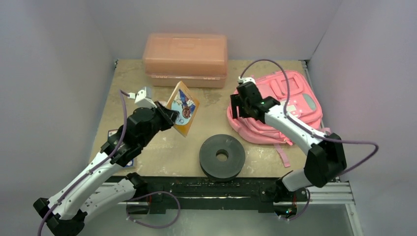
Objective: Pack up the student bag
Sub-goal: Pick up the book from the center of the board, then place the book in the student bag.
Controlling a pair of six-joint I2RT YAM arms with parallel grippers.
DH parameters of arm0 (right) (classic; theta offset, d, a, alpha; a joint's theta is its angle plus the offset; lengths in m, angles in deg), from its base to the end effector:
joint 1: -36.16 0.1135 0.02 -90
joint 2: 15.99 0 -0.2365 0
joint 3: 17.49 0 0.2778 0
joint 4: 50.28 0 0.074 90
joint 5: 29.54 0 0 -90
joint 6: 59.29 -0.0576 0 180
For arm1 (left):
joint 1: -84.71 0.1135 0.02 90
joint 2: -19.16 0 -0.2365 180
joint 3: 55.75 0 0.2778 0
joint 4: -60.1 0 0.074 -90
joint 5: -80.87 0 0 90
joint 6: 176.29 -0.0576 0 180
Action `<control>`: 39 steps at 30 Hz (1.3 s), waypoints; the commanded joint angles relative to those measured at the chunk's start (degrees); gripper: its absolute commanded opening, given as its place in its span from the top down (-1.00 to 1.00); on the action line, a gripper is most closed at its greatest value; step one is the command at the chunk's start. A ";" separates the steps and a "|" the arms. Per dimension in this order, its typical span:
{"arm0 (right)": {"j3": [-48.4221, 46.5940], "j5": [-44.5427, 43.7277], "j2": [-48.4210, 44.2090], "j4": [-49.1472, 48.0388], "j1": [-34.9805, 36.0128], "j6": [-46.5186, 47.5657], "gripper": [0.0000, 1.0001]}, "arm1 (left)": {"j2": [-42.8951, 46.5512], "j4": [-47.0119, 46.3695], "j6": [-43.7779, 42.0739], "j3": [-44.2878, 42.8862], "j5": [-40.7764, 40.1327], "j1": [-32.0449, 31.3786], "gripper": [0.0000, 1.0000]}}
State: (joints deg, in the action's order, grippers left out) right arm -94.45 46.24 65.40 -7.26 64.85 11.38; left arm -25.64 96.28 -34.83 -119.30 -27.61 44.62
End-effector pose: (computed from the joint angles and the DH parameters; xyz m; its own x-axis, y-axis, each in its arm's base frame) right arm 0.3133 0.1553 0.2302 -0.7156 -0.0259 -0.6980 -0.0877 0.9947 0.0531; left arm 0.1938 -0.1393 0.3309 -0.4396 -0.5997 -0.6687 0.0572 0.7243 -0.6871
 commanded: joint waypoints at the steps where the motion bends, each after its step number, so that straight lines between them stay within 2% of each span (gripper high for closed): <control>1: -6.84 -18.82 6.43 7.69 5.50 4.89 -0.54 | -0.29 5.50 -2.87 -1.34 0.69 0.68 1.00; 6: -9.33 -28.90 13.33 8.88 6.21 4.73 -0.52 | -2.83 4.49 -1.45 -1.47 5.69 0.79 1.00; 11: -8.23 -32.51 15.86 8.23 6.29 3.34 -0.48 | -6.68 3.75 -0.76 -2.61 9.43 1.13 1.00; 14: -8.31 -33.76 18.00 8.91 6.32 2.21 -0.33 | -8.43 3.30 -0.48 -3.56 11.81 1.50 1.00; 17: -9.08 -35.94 19.12 10.08 6.30 1.10 -0.06 | -9.03 2.67 -0.11 -3.53 13.52 1.75 1.00; 21: -8.87 -37.67 16.17 9.31 6.26 0.99 0.54 | -8.92 2.75 0.26 -2.68 14.94 2.34 1.00; 23: -8.27 -38.32 13.51 8.37 6.29 1.43 0.98 | -8.75 2.27 1.13 -1.61 16.12 3.46 1.00; 32: -6.38 -37.57 3.30 6.36 6.19 5.53 1.00 | -10.74 -6.33 7.45 3.73 28.71 9.82 1.00; 39: -4.20 -29.09 -5.45 1.84 3.51 8.55 1.00 | -19.15 -17.85 14.51 4.64 39.86 10.04 1.00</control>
State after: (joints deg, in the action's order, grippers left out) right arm -99.37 14.13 65.46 -0.66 70.16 18.20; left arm -41.09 90.34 -26.15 -114.84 2.88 54.34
